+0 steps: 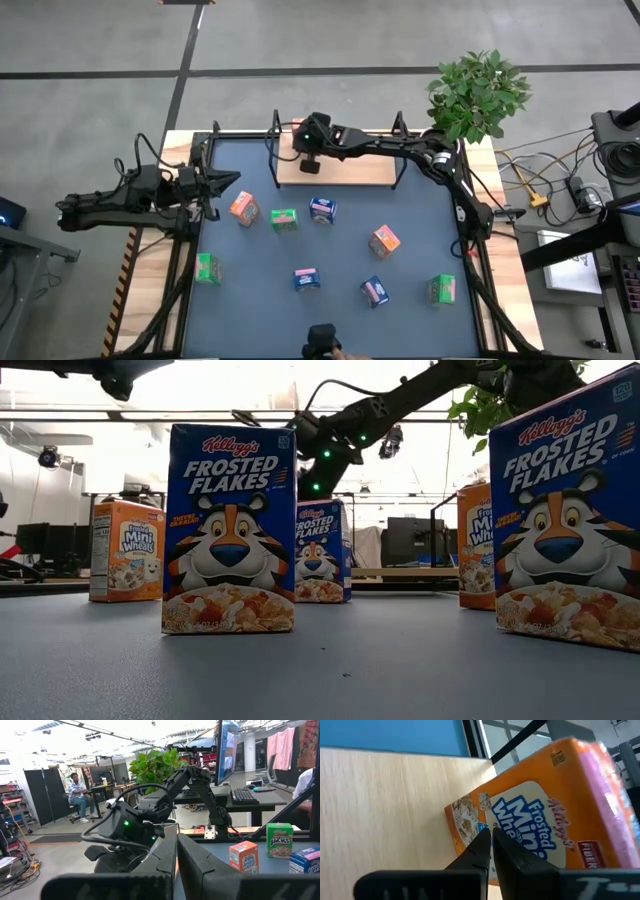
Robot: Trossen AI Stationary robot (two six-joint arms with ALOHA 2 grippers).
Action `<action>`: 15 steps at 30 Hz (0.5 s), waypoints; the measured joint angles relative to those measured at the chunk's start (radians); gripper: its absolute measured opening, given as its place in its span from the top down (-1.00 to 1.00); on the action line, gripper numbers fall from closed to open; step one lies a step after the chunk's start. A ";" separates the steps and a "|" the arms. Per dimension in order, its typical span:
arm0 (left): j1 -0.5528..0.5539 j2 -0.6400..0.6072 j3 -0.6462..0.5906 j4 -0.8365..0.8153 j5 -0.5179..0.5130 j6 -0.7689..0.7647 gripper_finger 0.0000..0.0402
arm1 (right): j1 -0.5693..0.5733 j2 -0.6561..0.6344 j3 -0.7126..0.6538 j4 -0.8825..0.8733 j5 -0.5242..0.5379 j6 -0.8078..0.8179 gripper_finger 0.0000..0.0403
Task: Stack cereal on shelf
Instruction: Put the top right orange cereal box on the shelf
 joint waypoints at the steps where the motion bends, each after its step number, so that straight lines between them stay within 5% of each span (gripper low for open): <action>1: 0.000 0.000 0.000 0.000 0.000 0.000 1.00 | 0.000 0.000 0.000 0.008 -0.005 0.000 0.95; 15: 0.000 0.000 0.000 0.000 0.000 0.000 1.00 | -0.006 0.000 0.000 0.038 -0.023 -0.001 0.95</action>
